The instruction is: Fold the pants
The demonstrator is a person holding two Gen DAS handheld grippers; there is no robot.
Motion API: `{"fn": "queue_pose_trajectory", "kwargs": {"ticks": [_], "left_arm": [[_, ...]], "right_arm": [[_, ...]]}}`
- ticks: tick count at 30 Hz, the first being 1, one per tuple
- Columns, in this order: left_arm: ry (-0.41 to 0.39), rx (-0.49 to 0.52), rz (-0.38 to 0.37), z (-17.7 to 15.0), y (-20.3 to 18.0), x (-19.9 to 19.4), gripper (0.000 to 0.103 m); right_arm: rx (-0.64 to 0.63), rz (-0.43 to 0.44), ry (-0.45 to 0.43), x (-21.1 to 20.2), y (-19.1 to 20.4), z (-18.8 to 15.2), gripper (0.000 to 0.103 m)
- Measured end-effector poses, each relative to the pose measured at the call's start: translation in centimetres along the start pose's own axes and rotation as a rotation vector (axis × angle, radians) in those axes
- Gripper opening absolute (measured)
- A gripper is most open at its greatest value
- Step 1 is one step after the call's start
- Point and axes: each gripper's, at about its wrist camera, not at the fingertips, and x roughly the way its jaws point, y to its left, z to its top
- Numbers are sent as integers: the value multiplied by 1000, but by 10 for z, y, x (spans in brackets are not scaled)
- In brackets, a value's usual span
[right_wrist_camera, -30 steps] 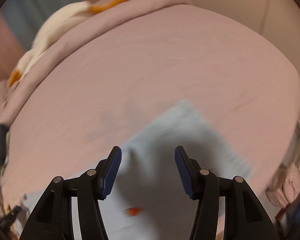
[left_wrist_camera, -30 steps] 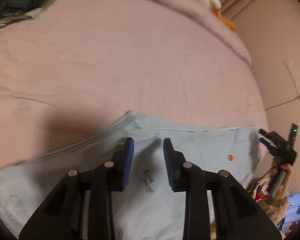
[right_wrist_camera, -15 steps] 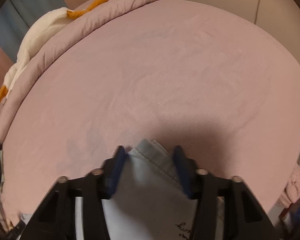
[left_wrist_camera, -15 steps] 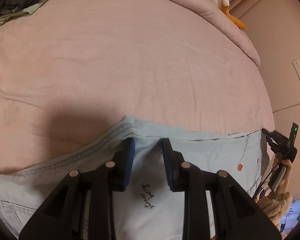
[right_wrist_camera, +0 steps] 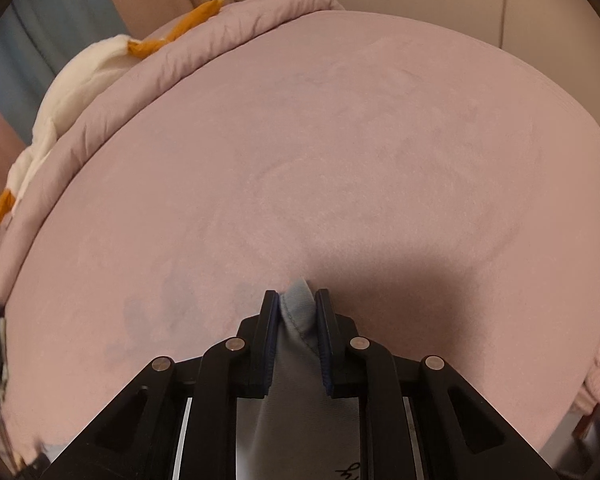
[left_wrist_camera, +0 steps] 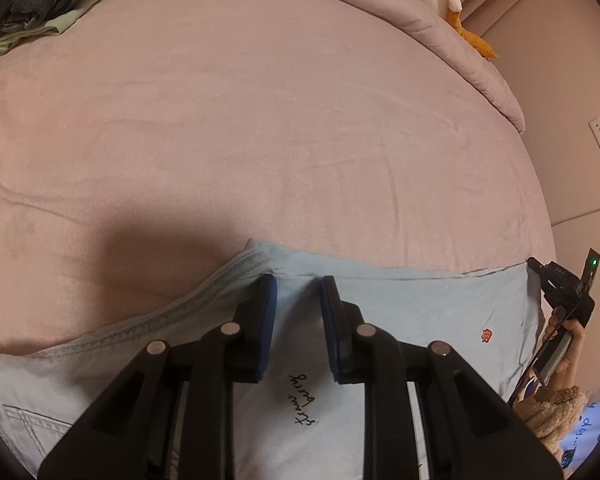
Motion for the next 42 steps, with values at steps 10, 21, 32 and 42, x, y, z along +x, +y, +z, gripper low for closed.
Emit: {"fn": "queue_pose_trajectory", "kwargs": {"ticks": [10,21,32,42], "left_arm": [[-65,50,-83,-34,-17,-55,59],[72,89,-125,-105,-25,-49,56],[142,37,-104,-112,-19,-26,47],[143,39,-99,-109,-17,-24,47]], "right_arm": [[-54,-11,-92,-61,-2,-6,60],[30,5,34,-77,-61,-63,41],[94,-37,-73,-88,-65,-60,4],[107,-74,-13,-63,-69,-71,4]]}}
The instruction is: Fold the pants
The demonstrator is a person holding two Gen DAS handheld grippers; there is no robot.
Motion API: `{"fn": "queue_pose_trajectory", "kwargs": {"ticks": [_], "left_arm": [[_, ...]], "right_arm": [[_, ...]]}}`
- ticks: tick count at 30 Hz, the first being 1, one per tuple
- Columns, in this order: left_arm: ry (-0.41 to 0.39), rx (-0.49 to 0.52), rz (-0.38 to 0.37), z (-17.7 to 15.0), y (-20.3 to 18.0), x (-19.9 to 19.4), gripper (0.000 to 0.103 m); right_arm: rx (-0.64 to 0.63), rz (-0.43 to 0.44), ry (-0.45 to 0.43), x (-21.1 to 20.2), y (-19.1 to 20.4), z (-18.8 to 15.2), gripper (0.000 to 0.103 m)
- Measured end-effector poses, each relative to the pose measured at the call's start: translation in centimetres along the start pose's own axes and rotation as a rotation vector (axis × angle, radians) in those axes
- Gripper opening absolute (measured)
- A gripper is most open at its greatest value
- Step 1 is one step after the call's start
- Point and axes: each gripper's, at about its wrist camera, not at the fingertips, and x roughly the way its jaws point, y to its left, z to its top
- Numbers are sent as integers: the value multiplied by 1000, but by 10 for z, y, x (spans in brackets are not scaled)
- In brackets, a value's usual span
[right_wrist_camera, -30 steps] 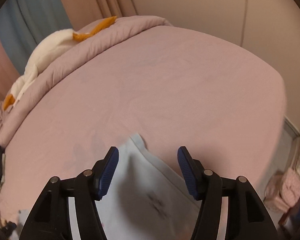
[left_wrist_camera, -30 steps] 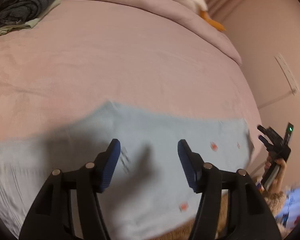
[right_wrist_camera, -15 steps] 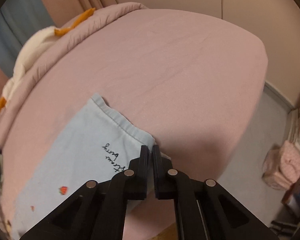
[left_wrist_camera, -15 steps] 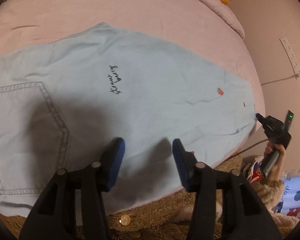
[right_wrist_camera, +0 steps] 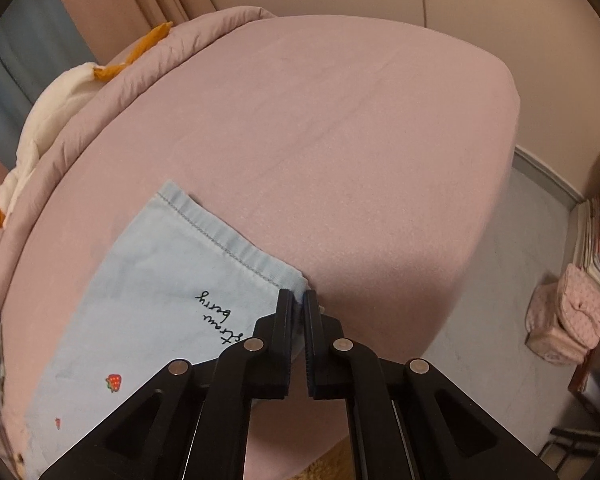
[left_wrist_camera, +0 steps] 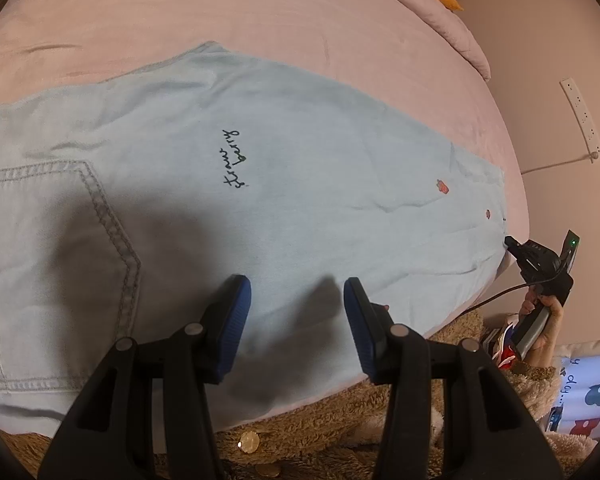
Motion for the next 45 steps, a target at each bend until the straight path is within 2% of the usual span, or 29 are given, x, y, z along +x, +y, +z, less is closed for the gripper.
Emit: {"fn": "queue_pose_trajectory", "kwargs": {"ticks": [9,14,17,45], "left_arm": [[1,-4,3,1,-1,-5,47],[29,45,-37,-5,-15,-6,47],[45,58,-14,-8,-17,3,46],[46,63,5,-7,-18,8,46]], "right_arm": [[-7,-2,-1,-2,-3,-1,4],[-5,-1,1,-3,-6,-1,4],[-4,-2,-1,-3,-8,-1,4],[-4,-12,-12,-5,-6,-8,4]]}}
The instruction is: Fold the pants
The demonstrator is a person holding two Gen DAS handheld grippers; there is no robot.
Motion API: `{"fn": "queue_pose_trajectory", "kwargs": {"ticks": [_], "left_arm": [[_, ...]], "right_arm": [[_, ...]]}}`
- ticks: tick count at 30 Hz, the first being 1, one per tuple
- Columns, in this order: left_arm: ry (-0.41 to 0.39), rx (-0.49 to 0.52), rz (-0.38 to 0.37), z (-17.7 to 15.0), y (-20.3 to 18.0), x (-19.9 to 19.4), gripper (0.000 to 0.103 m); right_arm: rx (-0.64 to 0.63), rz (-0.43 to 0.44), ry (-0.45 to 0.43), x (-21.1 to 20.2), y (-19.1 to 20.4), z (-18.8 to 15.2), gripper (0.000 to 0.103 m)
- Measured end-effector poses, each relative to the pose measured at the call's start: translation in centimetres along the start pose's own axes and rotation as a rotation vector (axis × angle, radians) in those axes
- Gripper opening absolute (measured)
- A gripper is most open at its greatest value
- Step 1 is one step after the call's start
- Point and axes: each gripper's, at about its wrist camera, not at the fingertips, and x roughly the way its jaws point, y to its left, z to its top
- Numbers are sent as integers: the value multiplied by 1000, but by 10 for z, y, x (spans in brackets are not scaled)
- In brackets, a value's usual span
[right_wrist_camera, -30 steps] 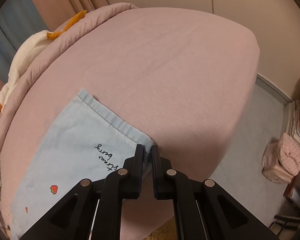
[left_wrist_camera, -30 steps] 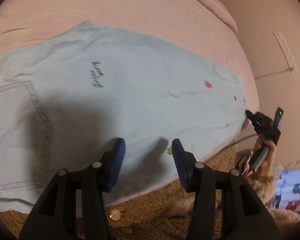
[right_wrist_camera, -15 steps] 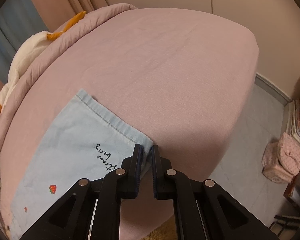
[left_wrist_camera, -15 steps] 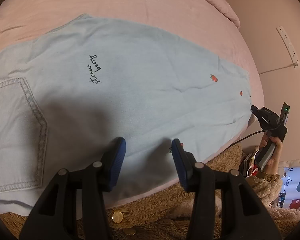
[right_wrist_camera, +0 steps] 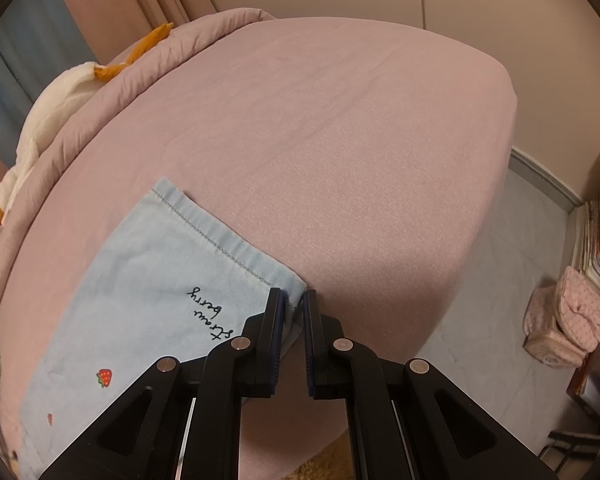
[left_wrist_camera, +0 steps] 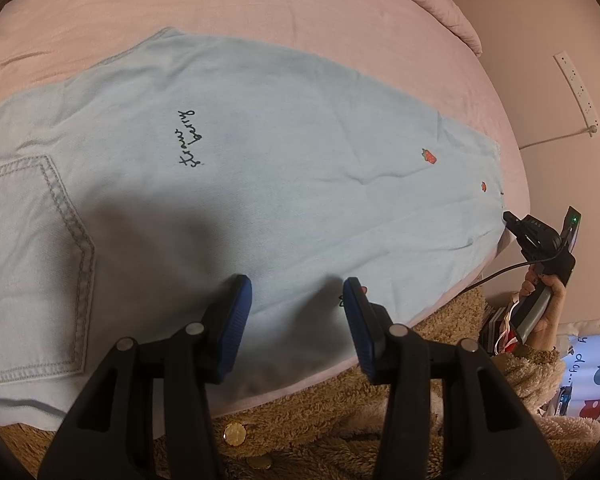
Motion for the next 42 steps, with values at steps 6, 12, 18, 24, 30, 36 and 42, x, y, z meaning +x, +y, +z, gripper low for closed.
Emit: {"fn": "queue_pose_trajectory", "kwargs": {"ticks": [6,12,18,24,30,36,42], "left_arm": [[-6,-4,-1,0,-1,1,46],[-17,-4,4,-2,-2,1,46],[-22,-2,7,-2,-4,0,46],[-34,-9,21,0,-3,-10,45],[-129,6,87,13,9,-31,47],[-199,-42,149,66,33,-31,36],[-187,-108,153,106,54,-6,24]], "right_arm": [[1,-7,1,0,2,0,4],[6,6,6,0,-1,0,4],[11,8,8,0,-2,-1,4],[22,15,15,1,-3,0,4],[27,6,18,1,-1,0,4],[32,9,18,1,-2,0,4],[36,9,24,1,-2,1,4]]}}
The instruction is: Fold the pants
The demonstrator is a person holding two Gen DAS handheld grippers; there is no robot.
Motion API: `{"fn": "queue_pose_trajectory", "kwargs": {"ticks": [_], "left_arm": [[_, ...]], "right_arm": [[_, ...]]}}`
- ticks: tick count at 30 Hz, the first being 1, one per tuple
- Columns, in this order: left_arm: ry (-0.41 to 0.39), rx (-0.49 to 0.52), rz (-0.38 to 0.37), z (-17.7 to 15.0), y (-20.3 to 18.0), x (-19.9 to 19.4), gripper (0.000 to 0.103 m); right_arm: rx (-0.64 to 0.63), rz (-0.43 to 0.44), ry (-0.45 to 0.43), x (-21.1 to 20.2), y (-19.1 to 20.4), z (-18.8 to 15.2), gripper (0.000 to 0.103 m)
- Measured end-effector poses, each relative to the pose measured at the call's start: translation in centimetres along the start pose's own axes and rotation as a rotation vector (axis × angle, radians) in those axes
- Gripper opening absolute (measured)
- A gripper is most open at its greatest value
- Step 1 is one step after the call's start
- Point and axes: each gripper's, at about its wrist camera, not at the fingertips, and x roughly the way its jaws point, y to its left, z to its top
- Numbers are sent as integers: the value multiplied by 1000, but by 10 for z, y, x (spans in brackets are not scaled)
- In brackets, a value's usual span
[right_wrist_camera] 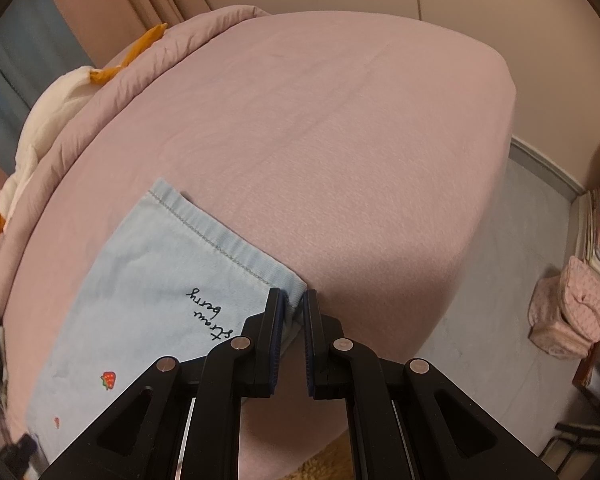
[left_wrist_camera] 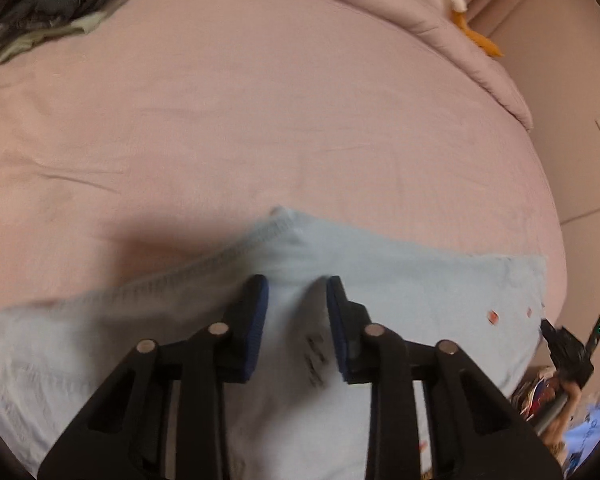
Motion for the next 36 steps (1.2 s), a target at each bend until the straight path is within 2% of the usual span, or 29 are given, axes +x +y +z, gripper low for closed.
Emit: {"fn": "queue_pose_trajectory", "kwargs": {"ticks": [2,11,16,18,20,21,22,23,24,25,28,31,33,35,36], "left_arm": [[-6,-12,8,3,3,6,19],[-7,-34,4,12,4,10,19],[-17,-35,3,3,2,4,17],[12,-24,7,-6,-1,-5,17],[33,2,-43,-15,-11,-14,21],[30,23,-92,-24,-18,-22,25],[30,38,-110,-30,-23,-26,37],[33,58,-125,-37,-29,-30,52],[37,77,-137,-45,-34,-33,57],[42,94,-150,-51,-39,-34,58],[89,105,-180,-67,-47,-29,60],[138,114,-197,-82,-50,-20,60],[152,122,-175,-85,-52,-13,59],[147,121,-183,-83,-50,-10,59],[148,107,-193,-81,-47,-8,59]], "right_arm": [[-2,-3,0,0,1,0,4],[7,-32,-33,-6,3,0,4],[56,-7,-36,2,-8,-3,4],[64,-3,-36,0,-8,-3,4],[72,11,-35,-4,-9,-3,4],[81,29,-43,-10,-10,-3,6],[88,46,-53,-15,-11,-4,11],[100,59,-64,-22,-14,-4,27],[103,62,-70,-26,-15,-5,50],[106,66,-76,-30,-15,-6,58],[110,131,-85,-36,-15,-11,61],[143,236,-34,-21,-15,-15,61],[165,260,15,-4,-14,-15,61],[184,269,25,8,-13,-14,58],[184,271,12,8,-11,-11,50]]}}
